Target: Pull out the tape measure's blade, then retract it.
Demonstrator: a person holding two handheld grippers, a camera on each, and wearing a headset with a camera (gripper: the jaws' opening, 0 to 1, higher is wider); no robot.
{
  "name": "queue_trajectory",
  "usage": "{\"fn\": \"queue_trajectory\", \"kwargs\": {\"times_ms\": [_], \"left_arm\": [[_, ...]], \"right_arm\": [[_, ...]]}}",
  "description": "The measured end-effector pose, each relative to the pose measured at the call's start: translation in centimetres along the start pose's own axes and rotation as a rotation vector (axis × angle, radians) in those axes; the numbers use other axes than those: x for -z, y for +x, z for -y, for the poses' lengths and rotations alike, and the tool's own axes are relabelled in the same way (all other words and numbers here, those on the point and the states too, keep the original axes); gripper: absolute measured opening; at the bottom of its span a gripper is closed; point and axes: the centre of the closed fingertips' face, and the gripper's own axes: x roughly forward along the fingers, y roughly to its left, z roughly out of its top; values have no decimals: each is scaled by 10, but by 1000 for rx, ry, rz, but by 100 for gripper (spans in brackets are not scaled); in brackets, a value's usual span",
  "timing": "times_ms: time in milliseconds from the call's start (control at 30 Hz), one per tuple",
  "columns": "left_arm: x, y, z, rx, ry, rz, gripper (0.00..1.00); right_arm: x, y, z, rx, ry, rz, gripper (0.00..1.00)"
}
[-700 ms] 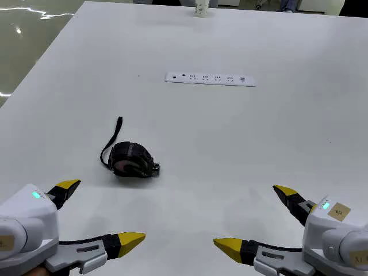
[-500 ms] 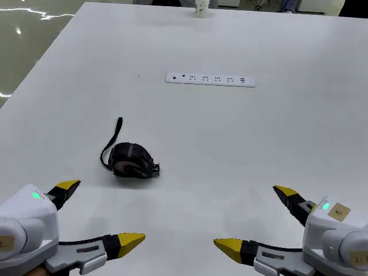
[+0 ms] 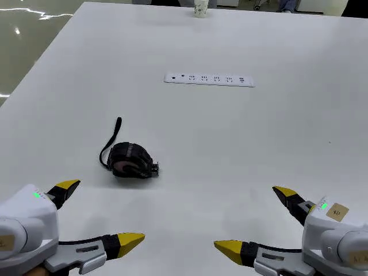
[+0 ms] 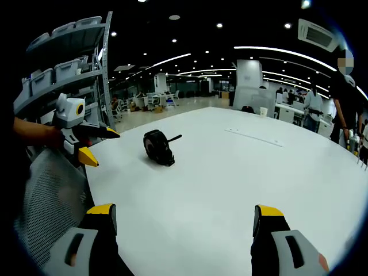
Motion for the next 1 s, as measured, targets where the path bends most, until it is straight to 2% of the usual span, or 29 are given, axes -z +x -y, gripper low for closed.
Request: {"fn": "queue_trajectory", "kwargs": {"times_ms": [300, 1000], "left_arm": [[1, 2, -2, 1, 11, -9, 99], [-3, 11, -14, 26, 43, -43, 99]], "right_arm": [[-1, 2, 1, -13, -7, -1, 99], [0, 14, 9, -69, -47, -50, 94]]}}
